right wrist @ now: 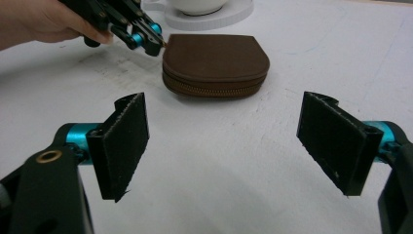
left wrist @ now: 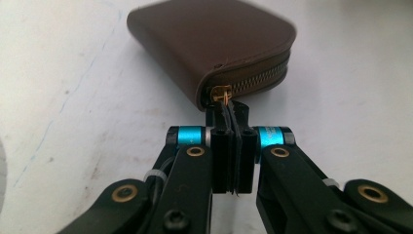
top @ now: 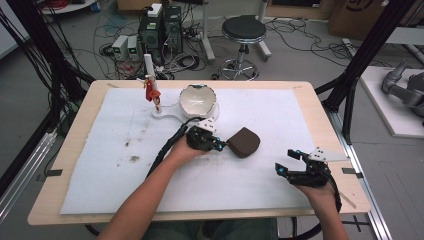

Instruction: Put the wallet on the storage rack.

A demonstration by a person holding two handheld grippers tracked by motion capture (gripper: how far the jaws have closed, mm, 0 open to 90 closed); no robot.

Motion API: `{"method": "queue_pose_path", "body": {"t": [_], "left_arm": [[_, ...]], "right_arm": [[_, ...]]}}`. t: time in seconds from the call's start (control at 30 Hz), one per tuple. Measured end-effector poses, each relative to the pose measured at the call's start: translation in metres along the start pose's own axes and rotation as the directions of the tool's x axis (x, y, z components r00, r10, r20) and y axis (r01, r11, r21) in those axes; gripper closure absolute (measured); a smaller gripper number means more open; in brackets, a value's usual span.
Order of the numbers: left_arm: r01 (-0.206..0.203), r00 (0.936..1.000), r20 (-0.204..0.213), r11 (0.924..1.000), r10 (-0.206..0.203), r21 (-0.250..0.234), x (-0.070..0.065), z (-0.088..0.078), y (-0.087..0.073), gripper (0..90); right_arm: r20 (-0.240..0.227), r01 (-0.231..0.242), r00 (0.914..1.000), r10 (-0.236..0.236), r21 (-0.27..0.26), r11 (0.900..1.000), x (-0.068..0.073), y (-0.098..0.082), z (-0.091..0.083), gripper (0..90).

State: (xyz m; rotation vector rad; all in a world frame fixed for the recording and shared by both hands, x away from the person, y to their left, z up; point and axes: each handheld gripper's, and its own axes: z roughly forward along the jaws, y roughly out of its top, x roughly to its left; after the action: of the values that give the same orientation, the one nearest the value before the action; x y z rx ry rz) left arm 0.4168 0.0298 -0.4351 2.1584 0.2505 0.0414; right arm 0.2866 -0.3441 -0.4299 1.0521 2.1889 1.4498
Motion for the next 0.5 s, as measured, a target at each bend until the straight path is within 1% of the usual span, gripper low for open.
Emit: {"method": "queue_pose_path", "body": {"t": [0.13, 0.23, 0.27, 0.4, 0.47, 0.5], "left_arm": [[0.008, 0.9993, 0.037, 0.9986, -0.006, -0.053, -0.002, -0.011, 0.004, 88.4], [0.029, 0.9972, 0.072, 0.9929, -0.021, -0.115, -0.003, -0.018, 0.007, 88.4], [0.030, 0.9962, 0.085, 0.9905, -0.019, -0.134, -0.004, -0.020, 0.008, 88.4], [0.041, 0.9929, 0.117, 0.9841, -0.021, -0.173, -0.005, -0.028, 0.012, 88.4], [0.051, 0.9918, 0.125, 0.9806, -0.027, -0.189, -0.004, -0.031, 0.013, 88.4], [0.050, 0.9916, 0.126, 0.9802, -0.026, -0.191, -0.004, -0.033, 0.014, 88.4]], "right_arm": [[0.009, 0.000, 1.0000, 0.000, -0.005, 1.000, -0.001, -0.001, -0.002, 19.6], [0.010, 0.000, 1.0000, 0.000, -0.007, 1.000, -0.001, -0.001, -0.002, 19.6], [0.009, 0.000, 1.0000, 0.000, -0.007, 1.000, -0.001, -0.001, -0.002, 19.6], [0.009, 0.003, 1.0000, -0.003, -0.004, 1.000, -0.001, -0.001, -0.001, 19.6], [0.006, 0.002, 1.0000, -0.002, -0.002, 1.000, -0.001, -0.001, 0.000, 19.6], [0.007, 0.001, 1.0000, -0.001, 0.001, 1.000, 0.000, -0.001, 0.000, 19.6]]}}
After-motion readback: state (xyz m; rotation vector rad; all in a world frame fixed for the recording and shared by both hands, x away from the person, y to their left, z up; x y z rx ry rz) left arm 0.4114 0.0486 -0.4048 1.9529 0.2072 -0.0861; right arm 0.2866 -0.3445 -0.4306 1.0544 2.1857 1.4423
